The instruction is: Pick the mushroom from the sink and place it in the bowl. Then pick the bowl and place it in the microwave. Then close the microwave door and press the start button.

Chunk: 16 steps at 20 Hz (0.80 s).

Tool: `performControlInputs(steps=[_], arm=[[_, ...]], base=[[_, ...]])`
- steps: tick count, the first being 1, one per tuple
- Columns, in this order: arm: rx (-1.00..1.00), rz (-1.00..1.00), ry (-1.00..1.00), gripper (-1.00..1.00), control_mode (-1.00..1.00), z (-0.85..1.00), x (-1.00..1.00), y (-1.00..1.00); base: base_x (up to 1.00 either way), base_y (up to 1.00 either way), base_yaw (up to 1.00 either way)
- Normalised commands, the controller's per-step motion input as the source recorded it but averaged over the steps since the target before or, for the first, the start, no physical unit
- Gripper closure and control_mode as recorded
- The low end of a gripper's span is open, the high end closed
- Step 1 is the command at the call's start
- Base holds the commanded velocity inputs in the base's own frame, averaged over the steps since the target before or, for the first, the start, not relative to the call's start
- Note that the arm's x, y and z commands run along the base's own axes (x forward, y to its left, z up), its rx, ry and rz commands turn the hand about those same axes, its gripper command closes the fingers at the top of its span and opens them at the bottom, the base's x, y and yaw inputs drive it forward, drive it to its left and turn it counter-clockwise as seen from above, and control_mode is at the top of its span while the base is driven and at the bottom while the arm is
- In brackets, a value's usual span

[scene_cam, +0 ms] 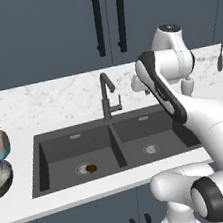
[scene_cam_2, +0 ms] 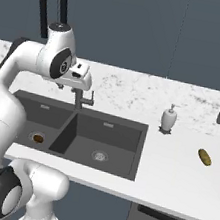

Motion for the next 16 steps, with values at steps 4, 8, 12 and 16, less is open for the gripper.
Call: performControlInputs(steps=[4, 8, 12, 16], arm=[[0.0, 0.0, 0.0, -1.0, -1.0, 0.0, -0.36, 0.0], [0.0, 0.0, -0.02, -1.0, -1.0, 0.0, -0.72, 0.0], [0.0, 0.0, 0.0, -1.0, -1.0, -0.01, -0.66, 0.0], [0.03, 0.0, 0.0, -1.0, -1.0, -0.07, -0.54, 0.0]], base=[[0.0, 0.0, 0.0], [0.0, 0.0, 0.0], [0.0, 0.0, 0.0], [0.0, 0.0, 0.0]])
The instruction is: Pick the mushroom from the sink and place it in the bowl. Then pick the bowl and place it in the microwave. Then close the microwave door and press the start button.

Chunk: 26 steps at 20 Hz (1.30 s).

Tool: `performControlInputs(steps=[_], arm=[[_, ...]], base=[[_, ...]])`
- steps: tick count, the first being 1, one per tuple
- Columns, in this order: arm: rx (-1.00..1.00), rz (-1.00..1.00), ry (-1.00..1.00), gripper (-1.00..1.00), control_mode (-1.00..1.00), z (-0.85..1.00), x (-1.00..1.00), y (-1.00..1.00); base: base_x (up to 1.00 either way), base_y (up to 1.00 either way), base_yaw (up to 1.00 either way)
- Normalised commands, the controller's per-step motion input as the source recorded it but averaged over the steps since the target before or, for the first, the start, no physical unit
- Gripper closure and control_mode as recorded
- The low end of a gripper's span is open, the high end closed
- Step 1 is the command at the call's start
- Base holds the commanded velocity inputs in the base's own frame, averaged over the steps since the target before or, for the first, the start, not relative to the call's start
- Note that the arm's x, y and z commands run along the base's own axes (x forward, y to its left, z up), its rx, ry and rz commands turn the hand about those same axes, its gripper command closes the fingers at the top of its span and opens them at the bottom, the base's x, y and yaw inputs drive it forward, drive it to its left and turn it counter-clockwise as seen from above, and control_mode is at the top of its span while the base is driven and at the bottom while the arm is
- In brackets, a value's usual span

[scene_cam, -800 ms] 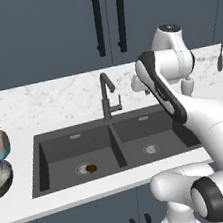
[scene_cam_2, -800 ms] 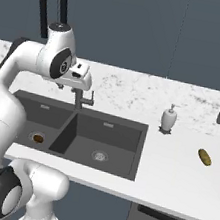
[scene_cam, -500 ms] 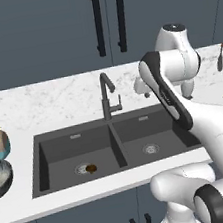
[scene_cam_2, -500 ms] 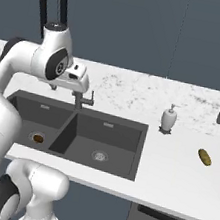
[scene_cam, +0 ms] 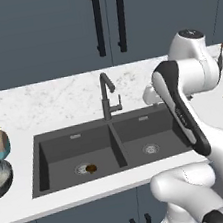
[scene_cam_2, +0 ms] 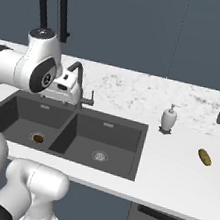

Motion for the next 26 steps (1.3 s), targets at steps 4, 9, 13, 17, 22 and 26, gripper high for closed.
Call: performControlInputs(steps=[4, 9, 13, 17, 22, 26], arm=[[0.02, 0.0, 0.0, -1.0, -1.0, -0.1, -0.42, 0.0], [0.0, 0.0, 0.0, -1.0, -1.0, -0.07, -0.27, 0.04], [0.19, 0.0, 0.0, -1.0, -1.0, -0.27, -0.22, 0.41], [0.22, -0.02, 0.0, -1.0, -1.0, -0.34, -0.02, 0.71], [-0.1, 0.0, 0.01, -1.0, -1.0, -0.25, 0.02, 0.99], [-0.18, 0.0, 0.09, -1.0, -1.0, -0.04, 0.03, 0.92]], base=[[0.0, 0.0, 0.0], [0.0, 0.0, 0.0], [0.0, 0.0, 0.0], [0.0, 0.0, 0.0], [0.0, 0.0, 0.0], [0.0, 0.0, 0.0]])
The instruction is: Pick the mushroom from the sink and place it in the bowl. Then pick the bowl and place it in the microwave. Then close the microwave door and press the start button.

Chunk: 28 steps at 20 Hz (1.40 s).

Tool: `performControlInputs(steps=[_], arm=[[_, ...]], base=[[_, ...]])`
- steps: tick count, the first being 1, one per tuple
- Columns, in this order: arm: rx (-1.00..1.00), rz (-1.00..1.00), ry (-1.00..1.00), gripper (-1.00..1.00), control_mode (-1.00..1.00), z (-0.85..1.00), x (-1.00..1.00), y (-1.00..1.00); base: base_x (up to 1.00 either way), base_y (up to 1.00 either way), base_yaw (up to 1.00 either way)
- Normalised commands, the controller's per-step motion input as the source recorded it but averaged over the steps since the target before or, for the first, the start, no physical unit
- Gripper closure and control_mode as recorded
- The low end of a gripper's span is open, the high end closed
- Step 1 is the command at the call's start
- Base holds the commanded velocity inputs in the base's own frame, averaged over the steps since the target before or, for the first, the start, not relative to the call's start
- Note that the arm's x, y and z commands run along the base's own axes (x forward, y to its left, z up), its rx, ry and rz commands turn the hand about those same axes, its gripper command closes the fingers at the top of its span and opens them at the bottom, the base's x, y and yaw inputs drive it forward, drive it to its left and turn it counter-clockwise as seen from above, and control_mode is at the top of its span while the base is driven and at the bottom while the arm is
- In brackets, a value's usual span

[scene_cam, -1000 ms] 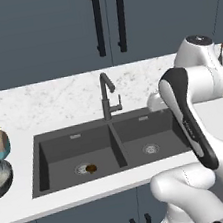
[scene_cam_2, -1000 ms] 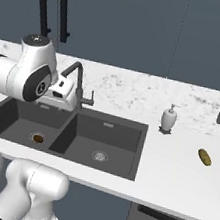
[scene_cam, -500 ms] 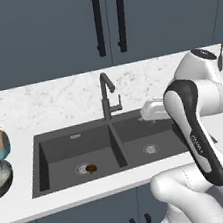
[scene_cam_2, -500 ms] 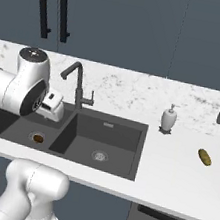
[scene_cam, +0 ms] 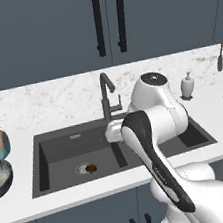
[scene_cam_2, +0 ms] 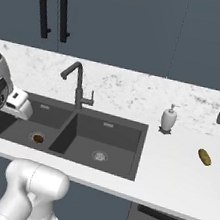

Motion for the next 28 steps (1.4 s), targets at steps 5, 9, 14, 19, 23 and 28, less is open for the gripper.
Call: performControlInputs(steps=[5, 9, 14, 19, 23, 28], arm=[[-0.15, 0.0, 0.12, -1.0, -1.0, -0.1, 0.34, 0.69], [-0.03, 0.0, 0.09, -1.0, -1.0, -0.17, 0.61, 0.29], [-0.01, 0.0, 0.0, -1.0, -1.0, -0.51, 0.64, 0.24], [-0.09, 0.0, 0.0, -1.0, -1.0, -0.54, 0.59, 0.18], [-0.04, 0.0, 0.0, -1.0, -1.0, -0.48, 0.33, 0.01], [0.0, 0.0, 0.0, -1.0, -1.0, -0.35, 0.31, 0.0]], base=[[0.0, 0.0, 0.0], [0.0, 0.0, 0.0], [0.0, 0.0, 0.0], [0.0, 0.0, 0.0], [0.0, 0.0, 0.0], [0.0, 0.0, 0.0]])
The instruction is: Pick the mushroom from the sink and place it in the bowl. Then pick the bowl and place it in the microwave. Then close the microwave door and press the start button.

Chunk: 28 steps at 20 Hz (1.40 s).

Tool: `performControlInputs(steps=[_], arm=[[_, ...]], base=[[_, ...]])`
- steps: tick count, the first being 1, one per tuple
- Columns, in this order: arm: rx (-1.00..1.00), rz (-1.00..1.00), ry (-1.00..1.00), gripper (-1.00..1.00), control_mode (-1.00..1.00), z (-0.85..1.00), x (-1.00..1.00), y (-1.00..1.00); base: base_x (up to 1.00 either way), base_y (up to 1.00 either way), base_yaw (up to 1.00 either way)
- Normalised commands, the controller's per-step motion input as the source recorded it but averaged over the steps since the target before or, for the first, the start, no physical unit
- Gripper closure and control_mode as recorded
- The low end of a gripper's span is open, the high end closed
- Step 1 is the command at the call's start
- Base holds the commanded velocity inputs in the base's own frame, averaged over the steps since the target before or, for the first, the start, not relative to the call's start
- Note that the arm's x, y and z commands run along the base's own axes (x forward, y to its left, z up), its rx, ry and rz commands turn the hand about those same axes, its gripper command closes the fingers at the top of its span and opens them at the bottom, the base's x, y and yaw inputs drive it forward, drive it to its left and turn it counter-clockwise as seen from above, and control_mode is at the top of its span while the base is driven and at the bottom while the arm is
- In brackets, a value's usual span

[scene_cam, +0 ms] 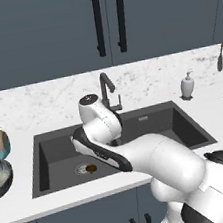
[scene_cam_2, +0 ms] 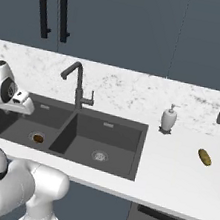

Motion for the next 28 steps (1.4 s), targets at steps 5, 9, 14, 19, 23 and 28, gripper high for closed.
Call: performControlInputs(steps=[5, 9, 14, 19, 23, 28], arm=[[0.0, 0.0, 0.04, -1.0, -1.0, -0.43, 0.23, 0.0], [0.01, 0.0, 0.07, -1.0, -1.0, -0.23, 0.33, -0.07], [0.02, 0.0, 0.1, -1.0, -1.0, -0.26, 0.27, -0.09], [0.0, 0.0, 0.04, -1.0, -1.0, -0.33, 0.31, 0.0], [0.0, 0.0, 0.02, -1.0, -1.0, -0.41, 0.36, 0.0], [0.0, -0.02, 0.02, -1.0, -1.0, -0.44, 0.19, 0.22]], base=[[0.0, 0.0, 0.0], [0.0, 0.0, 0.0], [0.0, 0.0, 0.0], [0.0, 0.0, 0.0], [0.0, 0.0, 0.0], [0.0, 0.0, 0.0]])
